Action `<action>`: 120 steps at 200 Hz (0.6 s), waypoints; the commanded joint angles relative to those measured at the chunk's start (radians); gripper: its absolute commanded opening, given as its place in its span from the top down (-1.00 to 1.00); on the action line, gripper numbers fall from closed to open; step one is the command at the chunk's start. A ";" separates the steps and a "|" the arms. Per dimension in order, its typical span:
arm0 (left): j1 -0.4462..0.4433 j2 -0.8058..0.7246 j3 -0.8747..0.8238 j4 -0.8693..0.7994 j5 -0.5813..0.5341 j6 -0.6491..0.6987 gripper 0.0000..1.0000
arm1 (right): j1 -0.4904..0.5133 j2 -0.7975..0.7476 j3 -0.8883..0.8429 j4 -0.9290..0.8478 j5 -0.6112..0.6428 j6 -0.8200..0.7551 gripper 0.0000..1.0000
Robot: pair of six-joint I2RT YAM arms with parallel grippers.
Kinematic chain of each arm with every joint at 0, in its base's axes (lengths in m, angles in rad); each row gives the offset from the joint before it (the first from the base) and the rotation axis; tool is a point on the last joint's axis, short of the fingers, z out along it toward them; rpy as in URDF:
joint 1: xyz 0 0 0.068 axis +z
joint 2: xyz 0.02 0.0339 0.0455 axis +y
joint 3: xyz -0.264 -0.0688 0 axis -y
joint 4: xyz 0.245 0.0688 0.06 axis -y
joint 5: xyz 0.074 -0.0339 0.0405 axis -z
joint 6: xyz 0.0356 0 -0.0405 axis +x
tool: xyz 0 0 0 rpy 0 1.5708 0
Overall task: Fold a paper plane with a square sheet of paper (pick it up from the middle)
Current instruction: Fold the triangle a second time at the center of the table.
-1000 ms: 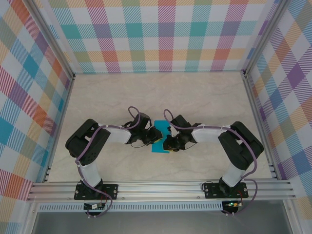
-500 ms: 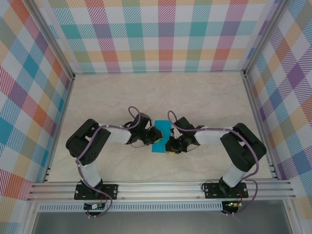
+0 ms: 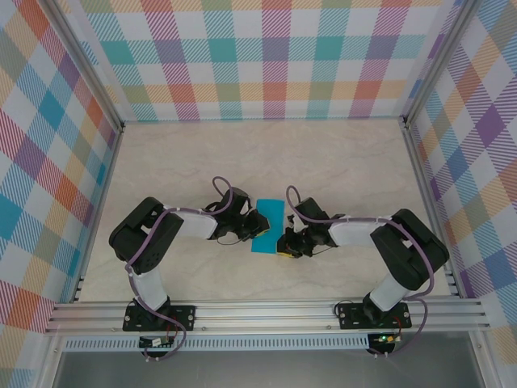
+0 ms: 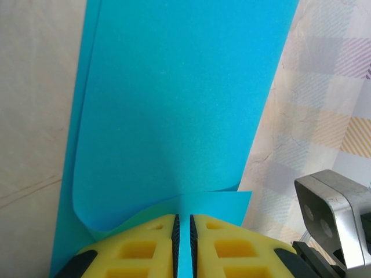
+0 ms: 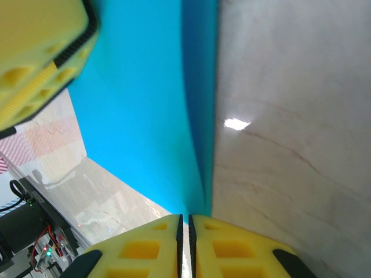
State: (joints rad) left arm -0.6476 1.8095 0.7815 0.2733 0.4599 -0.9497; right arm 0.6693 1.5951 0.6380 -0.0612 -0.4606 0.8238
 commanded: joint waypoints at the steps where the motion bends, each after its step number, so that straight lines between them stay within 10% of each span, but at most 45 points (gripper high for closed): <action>1: -0.013 0.023 -0.028 -0.034 -0.038 0.015 0.68 | 0.006 -0.067 0.009 -0.090 0.010 0.004 0.69; 120: -0.012 0.022 -0.026 -0.037 -0.033 0.018 0.69 | 0.010 0.180 0.187 -0.130 0.060 -0.020 0.71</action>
State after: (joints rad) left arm -0.6476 1.8095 0.7815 0.2733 0.4603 -0.9497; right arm 0.6762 1.7451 0.8307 -0.1551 -0.4393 0.8227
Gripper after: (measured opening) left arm 0.158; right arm 0.145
